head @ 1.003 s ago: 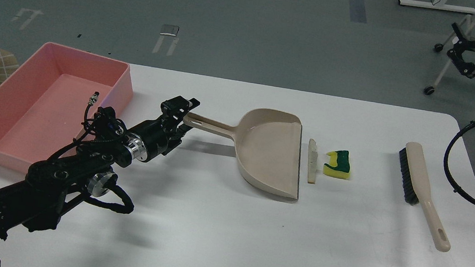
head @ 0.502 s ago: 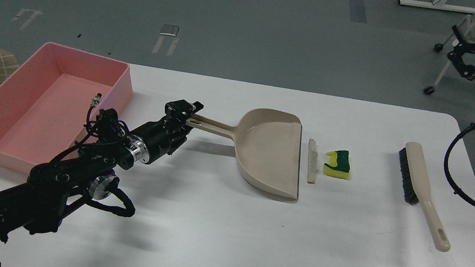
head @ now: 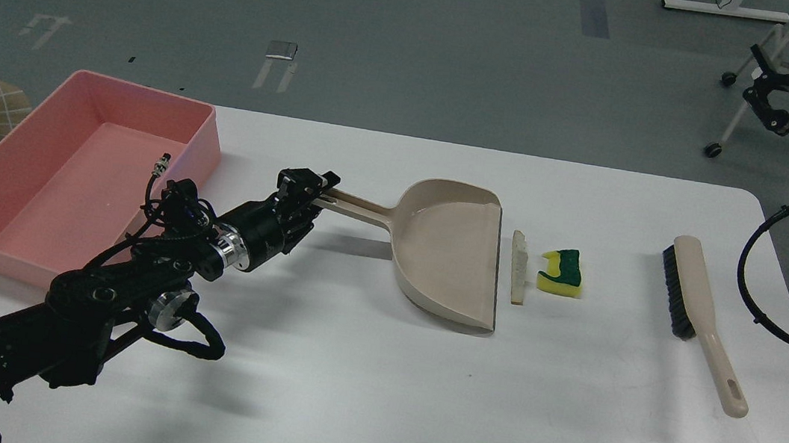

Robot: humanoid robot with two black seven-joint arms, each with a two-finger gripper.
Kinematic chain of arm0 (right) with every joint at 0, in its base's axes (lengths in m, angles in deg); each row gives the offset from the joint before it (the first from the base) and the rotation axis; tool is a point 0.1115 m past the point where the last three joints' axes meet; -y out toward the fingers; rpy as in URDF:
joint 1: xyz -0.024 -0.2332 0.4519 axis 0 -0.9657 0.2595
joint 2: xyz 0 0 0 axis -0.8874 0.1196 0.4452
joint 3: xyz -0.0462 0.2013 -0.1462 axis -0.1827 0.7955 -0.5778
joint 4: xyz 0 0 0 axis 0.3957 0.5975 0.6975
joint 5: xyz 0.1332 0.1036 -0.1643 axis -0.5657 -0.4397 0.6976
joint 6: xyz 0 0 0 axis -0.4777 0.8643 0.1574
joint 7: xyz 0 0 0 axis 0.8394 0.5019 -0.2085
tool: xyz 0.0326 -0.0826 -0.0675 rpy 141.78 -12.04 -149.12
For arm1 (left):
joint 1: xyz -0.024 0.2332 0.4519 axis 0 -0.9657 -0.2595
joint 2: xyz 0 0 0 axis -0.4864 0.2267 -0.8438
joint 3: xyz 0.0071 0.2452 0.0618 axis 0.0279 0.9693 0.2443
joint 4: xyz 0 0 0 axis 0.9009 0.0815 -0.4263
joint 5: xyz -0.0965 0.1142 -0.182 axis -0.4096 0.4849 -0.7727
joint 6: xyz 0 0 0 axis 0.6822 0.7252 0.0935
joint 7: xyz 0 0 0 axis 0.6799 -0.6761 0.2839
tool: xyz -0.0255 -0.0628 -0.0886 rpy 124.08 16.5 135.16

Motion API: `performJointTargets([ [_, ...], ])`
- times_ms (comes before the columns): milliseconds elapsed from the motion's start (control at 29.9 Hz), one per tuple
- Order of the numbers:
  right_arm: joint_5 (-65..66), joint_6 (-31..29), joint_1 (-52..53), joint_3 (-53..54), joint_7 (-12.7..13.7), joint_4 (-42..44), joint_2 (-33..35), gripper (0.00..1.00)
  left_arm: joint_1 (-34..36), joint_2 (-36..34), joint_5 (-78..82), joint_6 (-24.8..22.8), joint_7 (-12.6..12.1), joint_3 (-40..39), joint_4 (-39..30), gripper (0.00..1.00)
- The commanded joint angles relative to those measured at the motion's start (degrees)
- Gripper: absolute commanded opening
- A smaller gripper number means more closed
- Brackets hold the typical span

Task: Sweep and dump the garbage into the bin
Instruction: 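Close the left gripper on the dustpan handle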

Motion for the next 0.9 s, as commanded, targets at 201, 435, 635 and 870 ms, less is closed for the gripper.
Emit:
performJointTargets([
  [201,0.0,0.0,-0.02,-0.08,-0.01,0.0,0.17,1.0,-0.28,0.0,0.01,-0.38,0.09,0.08,-0.27,0.41],
  [435,0.0,0.0,-0.02,-0.08,-0.01,0.0,0.17,1.0,-0.28,0.0,0.01,-0.73,0.27,0.08,-0.27,0.45],
  [635,0.0,0.0,-0.02,0.01,-0.01,0.0,0.17,1.0,-0.37,0.0,0.01,-0.82,0.35,-0.01,-0.27,0.46],
  [870,0.0,0.0,-0.02,0.01,-0.01,0.0,0.17,1.0,-1.42,-1.23,0.01,-0.38,1.32,-0.01,-4.65,0.58],
])
